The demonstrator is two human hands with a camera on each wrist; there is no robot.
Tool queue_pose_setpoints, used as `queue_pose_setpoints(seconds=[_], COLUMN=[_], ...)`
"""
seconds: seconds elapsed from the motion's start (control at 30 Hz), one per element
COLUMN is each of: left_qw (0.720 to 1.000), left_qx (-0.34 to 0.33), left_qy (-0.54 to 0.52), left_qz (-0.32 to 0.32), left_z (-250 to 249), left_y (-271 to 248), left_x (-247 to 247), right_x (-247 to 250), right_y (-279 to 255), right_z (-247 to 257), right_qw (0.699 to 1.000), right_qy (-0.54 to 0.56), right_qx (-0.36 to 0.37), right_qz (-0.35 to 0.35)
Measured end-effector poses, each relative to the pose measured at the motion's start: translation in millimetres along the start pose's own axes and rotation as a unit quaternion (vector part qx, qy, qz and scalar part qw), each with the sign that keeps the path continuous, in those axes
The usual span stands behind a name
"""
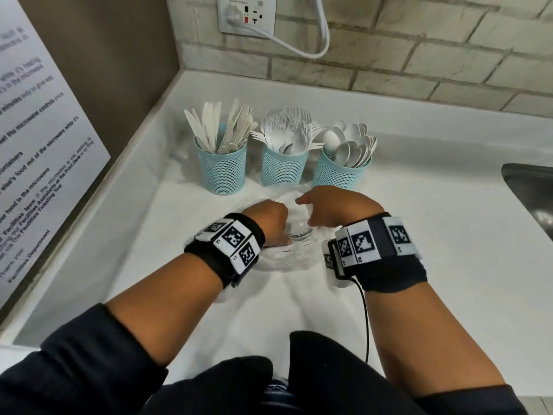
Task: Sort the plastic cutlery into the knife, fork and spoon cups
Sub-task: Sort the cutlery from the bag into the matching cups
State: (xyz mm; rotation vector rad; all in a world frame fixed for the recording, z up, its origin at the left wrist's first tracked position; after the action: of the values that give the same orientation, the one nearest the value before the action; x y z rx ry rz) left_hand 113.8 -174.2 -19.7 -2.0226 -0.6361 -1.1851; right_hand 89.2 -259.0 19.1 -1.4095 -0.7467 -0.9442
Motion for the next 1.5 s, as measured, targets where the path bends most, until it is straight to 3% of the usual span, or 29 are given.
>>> queue_pose_setpoints(seconds=[0.27,0.63,0.77,0.9,1.07,1.23,1.4,1.5], left_qw=[0.999,0.999,0.995,0.944,0.879,0.828,0.747,0.718], left_qx=[0.008,-0.010,-0.016,-0.034,-0.026,-0.043,-0.048,-0.044], left_qy=[-0.026,-0.031,-0.103,-0.325,-0.475,-0.560,-0.662,-0.693], left_qz=[0.042,-0.006,0.006,0.038,0.011,0.014,0.041,0.044], left_z=[9,10,15,19,20,16,13,14], left_y=[4,0,-2,-4,-10,-12,-12,-12], left_x=[-8,3,8,15,40,53,54,53], right_x=[-2,1,3,11,41,56,55,53], right_y=[1,-1,-1,1,-11,-11,-6,-6], right_z=[-1,-7,-8,-14,-12,-16,-23,-24], right_qw=[1.000,1.000,1.000,0.998,0.982,0.909,0.848,0.831], right_qy=[0.000,0.024,0.014,0.060,0.160,0.364,0.481,0.510], right_qx=[0.002,-0.004,0.004,0.003,0.040,0.055,0.025,0.027], right_qz=[0.009,-0.009,-0.016,-0.022,-0.087,-0.198,-0.223,-0.222])
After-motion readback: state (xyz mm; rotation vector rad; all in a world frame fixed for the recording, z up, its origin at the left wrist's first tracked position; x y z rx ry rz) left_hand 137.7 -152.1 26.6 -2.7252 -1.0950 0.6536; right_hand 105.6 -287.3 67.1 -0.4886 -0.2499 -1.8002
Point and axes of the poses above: each hand's wrist, its own y-axis towards the middle knuckle, its own x-axis out of the back of the hand, z = x × y, the point moved 7 cm from there along y, towards the middle knuckle, and after that the axes turned 3 degrees about -y, right-handed, at the moved point
